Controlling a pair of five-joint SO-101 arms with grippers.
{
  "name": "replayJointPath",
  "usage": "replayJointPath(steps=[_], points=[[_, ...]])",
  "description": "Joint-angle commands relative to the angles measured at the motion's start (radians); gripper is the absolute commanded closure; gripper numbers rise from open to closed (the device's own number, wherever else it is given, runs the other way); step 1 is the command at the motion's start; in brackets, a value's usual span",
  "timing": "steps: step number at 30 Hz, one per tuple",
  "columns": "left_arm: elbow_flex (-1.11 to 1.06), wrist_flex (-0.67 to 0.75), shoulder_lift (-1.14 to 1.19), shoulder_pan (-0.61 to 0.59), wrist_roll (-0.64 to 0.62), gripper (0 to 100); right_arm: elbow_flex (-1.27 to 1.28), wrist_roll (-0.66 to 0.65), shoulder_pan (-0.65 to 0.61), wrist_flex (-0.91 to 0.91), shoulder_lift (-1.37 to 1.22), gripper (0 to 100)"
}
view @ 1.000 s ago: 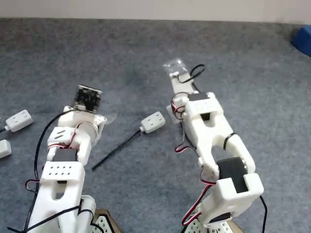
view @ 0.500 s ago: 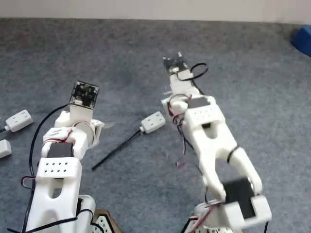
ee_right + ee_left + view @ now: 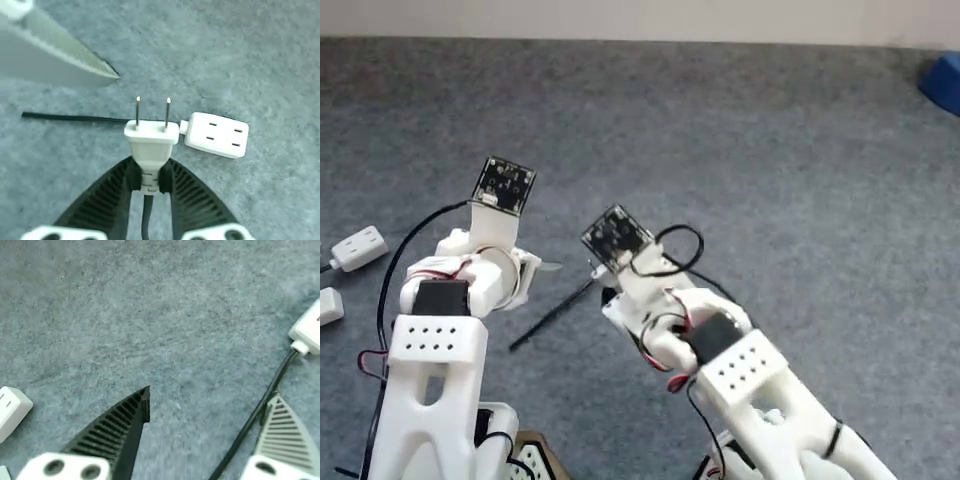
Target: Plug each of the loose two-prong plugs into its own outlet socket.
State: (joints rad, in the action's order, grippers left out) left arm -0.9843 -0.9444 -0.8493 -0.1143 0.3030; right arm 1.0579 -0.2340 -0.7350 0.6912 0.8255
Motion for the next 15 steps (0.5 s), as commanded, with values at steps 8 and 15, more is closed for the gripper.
replayJointPath(steps=[8,15], points=[[0.131,-0.091,-0.01,0.159,-0.012,65,0.101,-0.018,0.131,-0.145,0.07,99.1],[0.136,-0.018,-0.01,0.291,-0.012,65,0.128,-0.018,0.134,-0.199,0.027,99.1]])
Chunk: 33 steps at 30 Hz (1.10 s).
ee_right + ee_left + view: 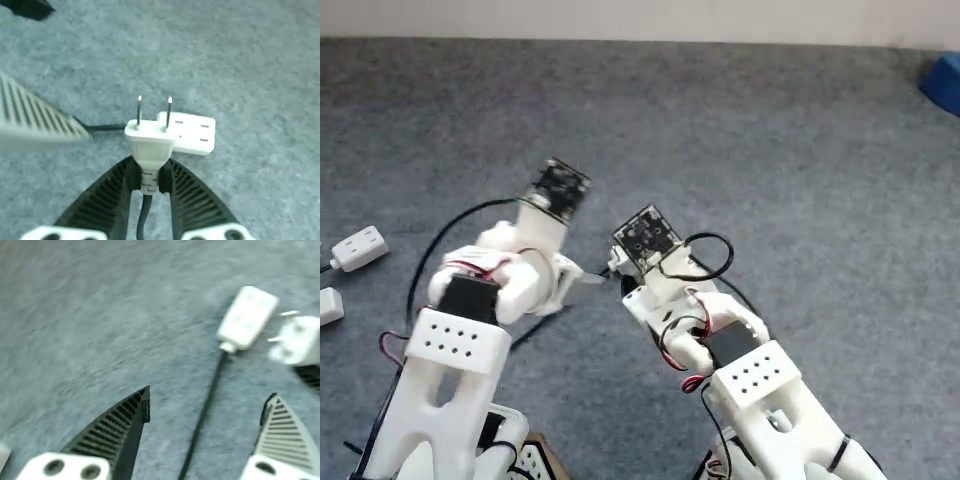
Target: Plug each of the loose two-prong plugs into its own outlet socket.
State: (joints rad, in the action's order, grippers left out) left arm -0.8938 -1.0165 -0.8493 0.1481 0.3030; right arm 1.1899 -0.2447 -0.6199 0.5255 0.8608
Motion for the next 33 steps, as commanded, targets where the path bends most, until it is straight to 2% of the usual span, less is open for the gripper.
replayJointPath(steps=[1,10,24,33], points=[[0.045,0.081,-0.01,0.021,-0.014,65,-0.004,-0.008,0.019,-0.035,-0.018,99.1],[-0.044,0.304,-0.007,-0.002,-0.069,65,-0.001,-0.003,0.024,-0.073,-0.067,99.1],[-0.113,0.316,0.002,0.053,-0.069,65,-0.008,0.02,0.024,-0.07,-0.064,99.1],[-0.028,0.379,0.302,0.007,-0.063,65,-0.059,0.018,0.018,0.038,-0.042,99.1]])
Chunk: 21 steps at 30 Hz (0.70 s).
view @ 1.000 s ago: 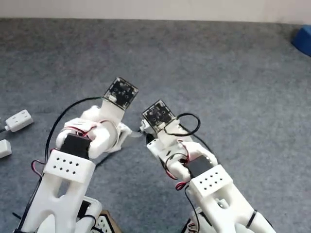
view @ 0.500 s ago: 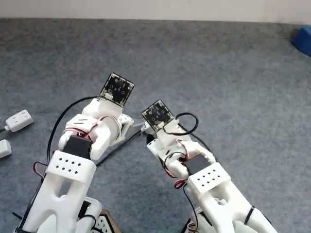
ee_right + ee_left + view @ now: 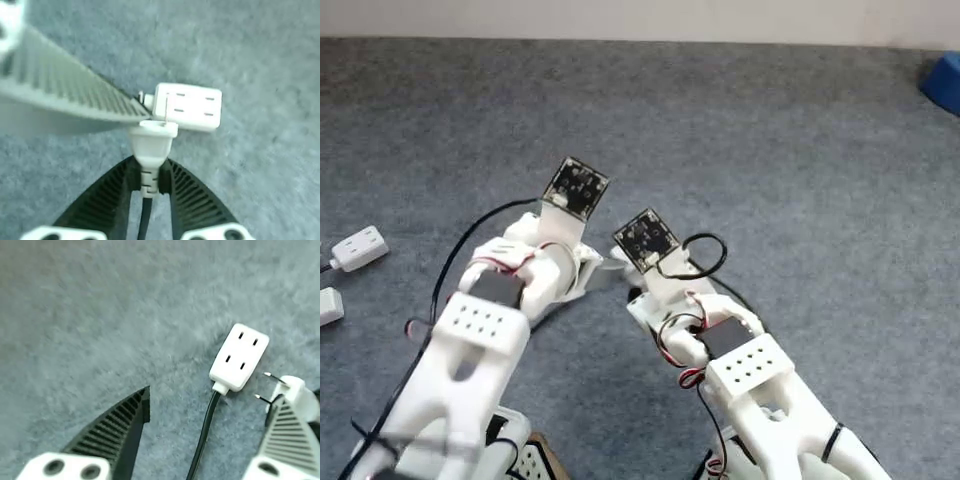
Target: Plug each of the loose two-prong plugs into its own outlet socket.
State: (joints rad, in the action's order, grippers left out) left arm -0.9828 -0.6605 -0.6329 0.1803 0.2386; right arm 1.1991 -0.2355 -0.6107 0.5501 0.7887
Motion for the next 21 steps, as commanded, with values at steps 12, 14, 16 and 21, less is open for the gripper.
replayJointPath(steps=[12,14,16,21], points=[[0.148,0.025,0.236,-0.062,0.002,65,-0.113,0.008,-0.038,0.206,0.282,99.1],[0.147,0.025,0.236,-0.062,0.002,65,-0.127,0.008,-0.059,0.223,0.278,99.1],[0.145,0.025,0.234,-0.067,0.002,65,-0.133,0.008,-0.065,0.231,0.278,99.1],[0.145,0.025,0.234,-0.068,0.002,65,-0.127,0.006,-0.064,0.255,0.278,99.1]])
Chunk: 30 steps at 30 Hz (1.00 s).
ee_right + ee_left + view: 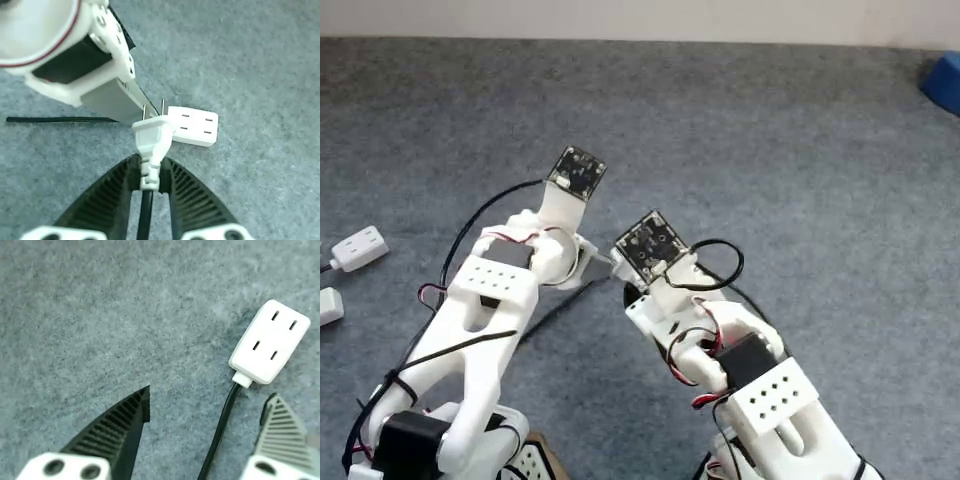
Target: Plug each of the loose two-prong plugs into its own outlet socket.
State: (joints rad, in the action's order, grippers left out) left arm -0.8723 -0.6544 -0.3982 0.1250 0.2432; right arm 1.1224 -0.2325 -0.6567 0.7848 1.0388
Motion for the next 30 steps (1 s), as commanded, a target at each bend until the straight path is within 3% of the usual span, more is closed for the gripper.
replayJointPath(steps=[1,14,20,24,30], points=[[0.035,0.018,-0.001,-0.013,-0.003,65,-0.053,0.003,-0.018,0.033,0.028,99.1],[0.016,0.041,-0.125,-0.085,-0.084,65,-0.048,0.012,0.01,0.064,0.015,99.1],[-0.061,-0.074,-0.338,-0.015,-0.083,65,-0.058,0.037,0.018,0.007,-0.111,99.1],[-0.101,-0.158,-0.478,-0.004,-0.083,65,-0.105,0.072,0.11,-0.028,-0.194,99.1],[-0.139,-0.167,-0.553,-0.004,-0.083,65,-0.179,0.152,0.154,-0.025,-0.231,99.1]])
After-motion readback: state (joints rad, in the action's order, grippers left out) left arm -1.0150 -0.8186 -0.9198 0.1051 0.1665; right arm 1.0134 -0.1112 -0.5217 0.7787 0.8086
